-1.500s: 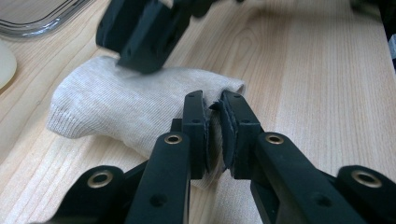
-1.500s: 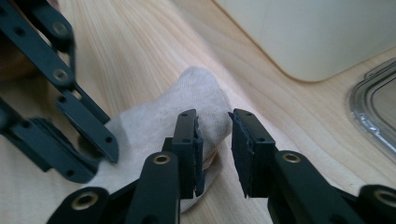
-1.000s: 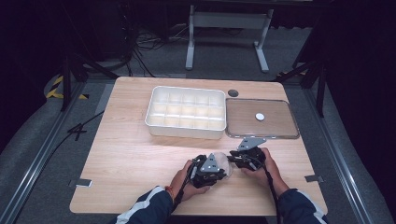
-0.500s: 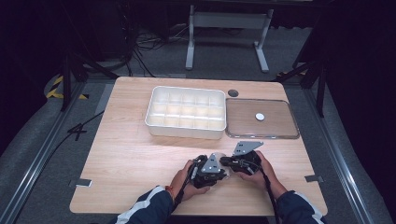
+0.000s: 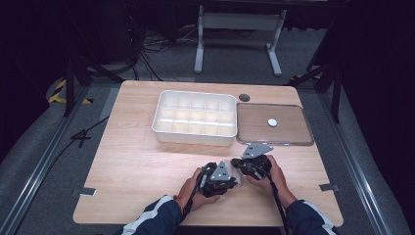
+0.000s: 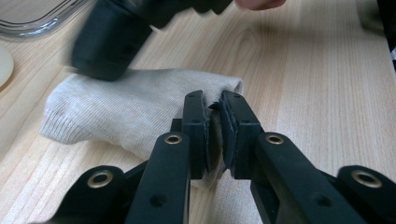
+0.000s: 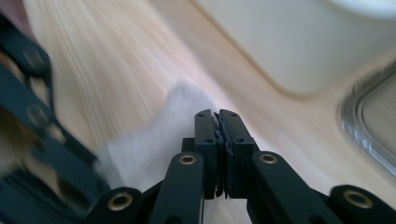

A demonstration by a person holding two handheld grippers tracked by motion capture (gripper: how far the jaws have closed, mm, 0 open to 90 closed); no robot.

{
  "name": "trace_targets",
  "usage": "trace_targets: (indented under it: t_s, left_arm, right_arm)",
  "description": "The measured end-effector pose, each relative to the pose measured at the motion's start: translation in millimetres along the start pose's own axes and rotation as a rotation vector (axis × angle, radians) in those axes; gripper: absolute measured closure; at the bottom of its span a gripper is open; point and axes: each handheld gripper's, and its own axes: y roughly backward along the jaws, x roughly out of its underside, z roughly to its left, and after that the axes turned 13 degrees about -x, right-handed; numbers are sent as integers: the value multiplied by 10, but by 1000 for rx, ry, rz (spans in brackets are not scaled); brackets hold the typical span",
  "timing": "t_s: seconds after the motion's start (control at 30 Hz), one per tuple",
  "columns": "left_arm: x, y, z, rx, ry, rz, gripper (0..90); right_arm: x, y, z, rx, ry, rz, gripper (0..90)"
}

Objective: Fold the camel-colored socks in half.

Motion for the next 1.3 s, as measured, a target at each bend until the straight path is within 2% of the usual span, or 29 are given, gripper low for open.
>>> trace_targets:
  t_s: [0.03, 0.07, 0.13, 0.2, 0.23, 0.33, 0.47, 0.5, 0.63, 0.67, 0.73, 0.77, 0.83, 0.9, 0.97, 1.03, 1.1, 1.2, 1.3]
  left_arm:
    - [1, 1, -2, 0, 3, 2, 806]
    - [1, 2, -4, -1, 3, 2, 806]
    - [5, 2, -5, -3, 10, 0, 805]
    - [9, 7, 6, -4, 8, 4, 806]
    - [11, 6, -5, -5, 19, 2, 806]
    - [9, 5, -13, -6, 10, -1, 804]
    - [7, 8, -17, -11, 2, 2, 803]
    - [9, 7, -13, -8, 4, 1, 803]
    - [6, 5, -12, -7, -4, 1, 804]
    - [5, 6, -11, -7, -7, 3, 803]
    - [6, 5, -17, -6, 3, 0, 804]
    - [4, 7, -12, -7, -7, 4, 804]
    - [3, 6, -13, -6, -6, 3, 804]
    - [5, 4, -12, -5, -3, 1, 804]
    - [3, 5, -9, -5, -8, 4, 804]
    - [-1, 6, -15, -7, -11, 7, 805]
    - [0, 4, -17, -7, -10, 5, 805]
    - [2, 3, -10, -6, -10, 2, 805]
    - [6, 2, -9, -5, -9, -1, 804]
  right_arm:
    - [-39, 5, 9, -41, -3, -29, 873]
    - [-73, -5, 30, -54, 7, -32, 877]
    - [-91, -74, 68, -69, 29, 1, 872]
    - [-72, -152, 53, -54, 26, 29, 873]
    - [-63, -162, 28, -44, 15, 32, 873]
    - [8, -205, -55, 29, -16, 46, 874]
    - [31, -209, -91, 43, -25, 44, 870]
    - [31, -212, -91, 64, -22, 50, 853]
    - [47, -184, -136, 96, -36, 55, 816]
    - [53, -141, -161, 93, -56, 39, 802]
    - [50, -44, -170, 82, -63, 12, 781]
    - [51, 36, -158, 76, -60, -6, 761]
    - [85, 175, -94, 36, -60, -40, 735]
    - [115, 220, -49, 26, -52, -40, 729]
    - [169, 232, -4, 5, -50, -18, 707]
    - [222, 183, 25, 9, -39, 30, 686]
    - [255, 161, 7, 14, -56, 34, 648]
    - [270, 141, -20, 20, -71, 52, 638]
    - [258, 139, -25, 34, -68, 61, 602]
